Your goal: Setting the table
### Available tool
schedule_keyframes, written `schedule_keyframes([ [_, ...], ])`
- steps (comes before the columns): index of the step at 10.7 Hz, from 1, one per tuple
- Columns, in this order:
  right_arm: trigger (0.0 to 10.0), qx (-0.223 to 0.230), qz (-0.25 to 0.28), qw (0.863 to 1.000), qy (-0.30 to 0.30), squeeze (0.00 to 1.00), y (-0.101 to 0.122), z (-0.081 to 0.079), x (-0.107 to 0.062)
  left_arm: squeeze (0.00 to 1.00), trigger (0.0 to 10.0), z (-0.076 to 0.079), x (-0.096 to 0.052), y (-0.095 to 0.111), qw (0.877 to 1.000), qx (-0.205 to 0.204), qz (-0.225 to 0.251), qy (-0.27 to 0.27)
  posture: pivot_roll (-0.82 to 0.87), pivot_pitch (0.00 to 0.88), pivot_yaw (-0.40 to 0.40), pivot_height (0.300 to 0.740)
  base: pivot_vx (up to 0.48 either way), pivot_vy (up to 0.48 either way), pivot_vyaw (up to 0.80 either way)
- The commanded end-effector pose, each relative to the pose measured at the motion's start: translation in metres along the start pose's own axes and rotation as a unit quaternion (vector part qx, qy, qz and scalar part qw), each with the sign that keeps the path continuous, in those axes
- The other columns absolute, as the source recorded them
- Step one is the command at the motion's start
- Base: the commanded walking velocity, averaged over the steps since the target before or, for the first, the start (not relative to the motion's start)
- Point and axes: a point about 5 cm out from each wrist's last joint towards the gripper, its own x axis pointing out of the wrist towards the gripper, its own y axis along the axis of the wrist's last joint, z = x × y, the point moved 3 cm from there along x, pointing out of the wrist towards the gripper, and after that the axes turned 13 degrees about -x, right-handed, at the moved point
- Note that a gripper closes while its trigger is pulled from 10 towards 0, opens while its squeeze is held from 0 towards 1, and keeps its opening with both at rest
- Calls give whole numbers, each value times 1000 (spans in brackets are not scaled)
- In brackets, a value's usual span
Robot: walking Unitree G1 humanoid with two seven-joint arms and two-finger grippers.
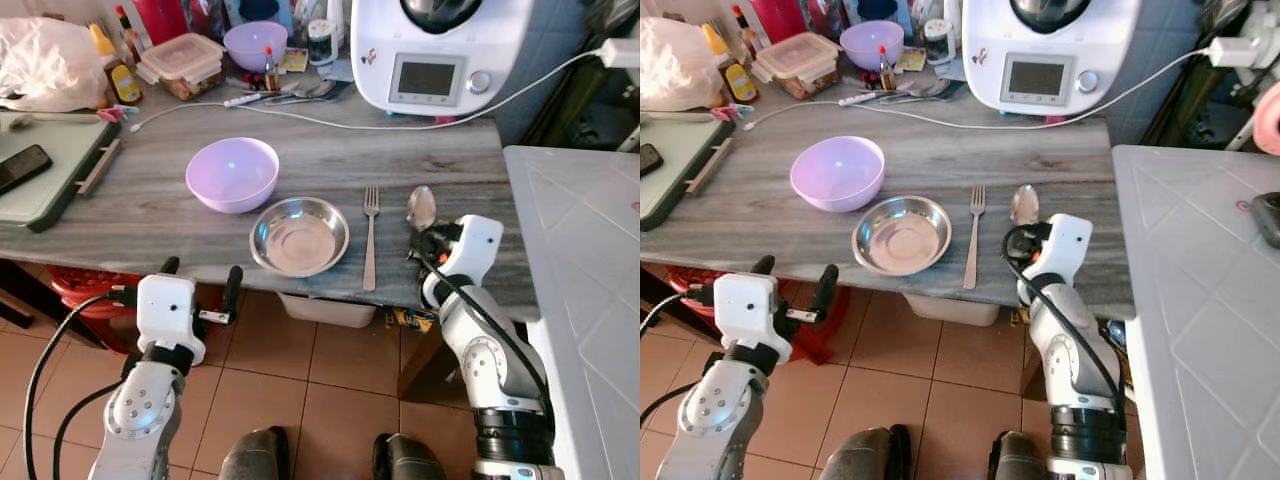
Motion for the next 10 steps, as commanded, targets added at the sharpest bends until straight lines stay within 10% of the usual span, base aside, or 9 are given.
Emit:
schedule_keyframes([
  [1,10000,6,-16,1000,-5,0,-8,2,2,0,10000,0,-2,0,1000,4,-4,1,65,136,65,740,0,0,0],
  [10,10000,32,-61,997,24,0,-24,-15,-6,0,10000,0,1,0,1000,1,-7,0,66,140,58,740,0,0,0],
])
